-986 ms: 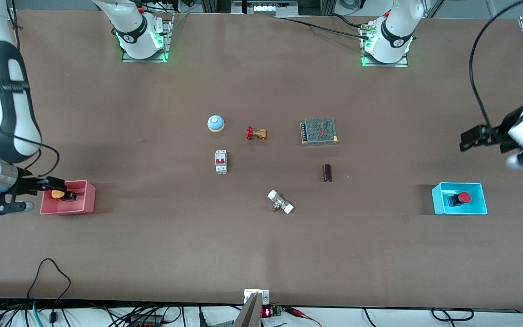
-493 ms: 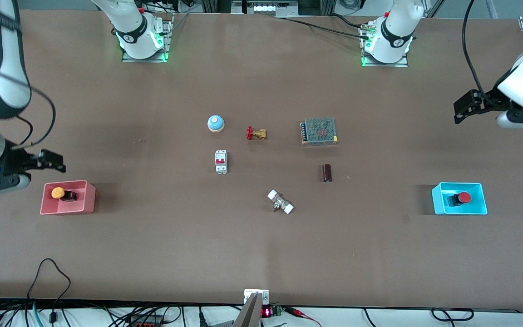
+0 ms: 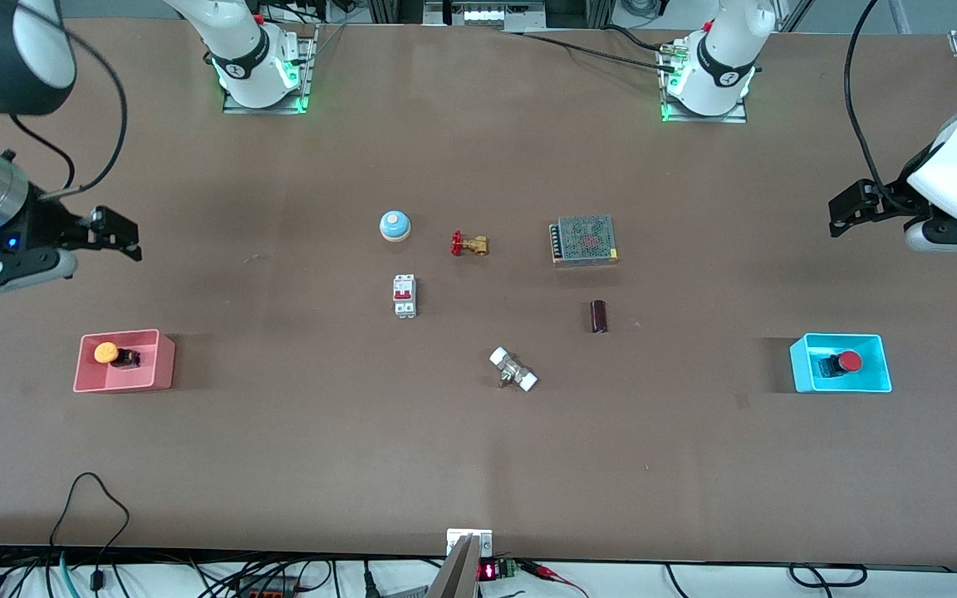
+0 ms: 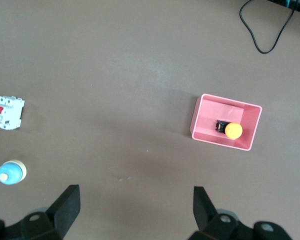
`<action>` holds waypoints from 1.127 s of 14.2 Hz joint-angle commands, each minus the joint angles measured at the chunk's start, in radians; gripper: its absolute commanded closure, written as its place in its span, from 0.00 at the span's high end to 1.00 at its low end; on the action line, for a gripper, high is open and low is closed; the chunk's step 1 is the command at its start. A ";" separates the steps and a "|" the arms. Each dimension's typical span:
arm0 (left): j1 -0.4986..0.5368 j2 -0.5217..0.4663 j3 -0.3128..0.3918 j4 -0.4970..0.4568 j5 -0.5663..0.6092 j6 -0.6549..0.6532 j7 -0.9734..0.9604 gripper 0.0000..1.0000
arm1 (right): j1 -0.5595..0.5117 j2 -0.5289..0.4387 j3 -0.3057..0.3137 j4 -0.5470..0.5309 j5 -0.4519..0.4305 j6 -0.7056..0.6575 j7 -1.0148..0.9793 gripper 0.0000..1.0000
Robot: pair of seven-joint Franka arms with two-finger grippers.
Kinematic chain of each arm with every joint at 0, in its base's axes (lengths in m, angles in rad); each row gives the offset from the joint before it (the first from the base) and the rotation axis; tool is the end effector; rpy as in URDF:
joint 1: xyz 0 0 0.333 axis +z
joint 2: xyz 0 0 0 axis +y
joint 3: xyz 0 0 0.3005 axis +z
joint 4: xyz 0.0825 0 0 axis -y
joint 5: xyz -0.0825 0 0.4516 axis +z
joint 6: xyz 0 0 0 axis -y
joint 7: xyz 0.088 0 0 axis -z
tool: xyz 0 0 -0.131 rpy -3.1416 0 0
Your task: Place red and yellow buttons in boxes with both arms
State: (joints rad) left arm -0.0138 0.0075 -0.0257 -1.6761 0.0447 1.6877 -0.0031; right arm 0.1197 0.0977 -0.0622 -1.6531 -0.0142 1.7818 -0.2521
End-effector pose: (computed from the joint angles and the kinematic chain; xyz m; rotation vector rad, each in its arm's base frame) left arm 0.6310 -0.0195 0.5335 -3.0968 0.0643 -0.0078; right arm 0.6614 0.0377 0.4963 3.0803 0.4856 0.0454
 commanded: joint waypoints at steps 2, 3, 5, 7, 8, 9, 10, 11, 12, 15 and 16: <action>-0.011 0.000 0.000 0.024 0.012 -0.014 -0.005 1.00 | 0.006 -0.042 0.025 -0.011 -0.030 -0.044 -0.013 1.00; -0.011 0.002 0.000 0.025 0.012 -0.014 -0.005 1.00 | 0.005 -0.042 0.033 -0.001 -0.030 -0.064 -0.004 1.00; -0.009 0.002 0.000 0.025 0.012 -0.014 -0.005 1.00 | 0.003 -0.036 0.045 0.010 -0.033 -0.070 0.005 1.00; -0.009 0.002 0.000 0.029 0.012 -0.014 -0.005 1.00 | 0.003 -0.021 0.045 0.051 -0.032 -0.099 0.010 1.00; -0.006 0.002 0.001 0.029 0.012 -0.014 -0.005 1.00 | 0.006 -0.007 0.047 0.071 -0.033 -0.120 0.022 1.00; -0.005 0.003 0.000 0.029 0.012 -0.014 -0.005 1.00 | 0.011 -0.004 0.047 0.075 -0.032 -0.124 0.066 1.00; -0.003 0.003 0.001 0.029 0.012 -0.014 -0.005 1.00 | 0.014 -0.004 0.047 0.075 -0.027 -0.124 0.141 1.00; -0.003 0.002 0.001 0.029 0.012 -0.020 -0.005 1.00 | 0.014 -0.004 0.047 0.075 -0.017 -0.124 0.207 1.00; -0.002 0.003 0.001 0.029 0.012 -0.022 -0.005 1.00 | 0.011 -0.003 0.045 0.075 -0.015 -0.122 0.246 1.00; -0.003 0.002 0.001 0.029 0.012 -0.023 -0.005 1.00 | 0.009 0.008 0.044 0.075 -0.015 -0.119 0.257 1.00; -0.003 0.002 0.001 0.029 0.012 -0.029 -0.005 1.00 | 0.011 0.008 0.044 0.075 -0.015 -0.120 0.257 1.00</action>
State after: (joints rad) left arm -0.0147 0.0075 -0.0262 -1.6672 0.0447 1.6838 -0.0031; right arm 0.1299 0.0922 -0.0190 -1.6071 -0.0330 1.6836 -0.0170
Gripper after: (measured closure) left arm 0.000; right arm 0.000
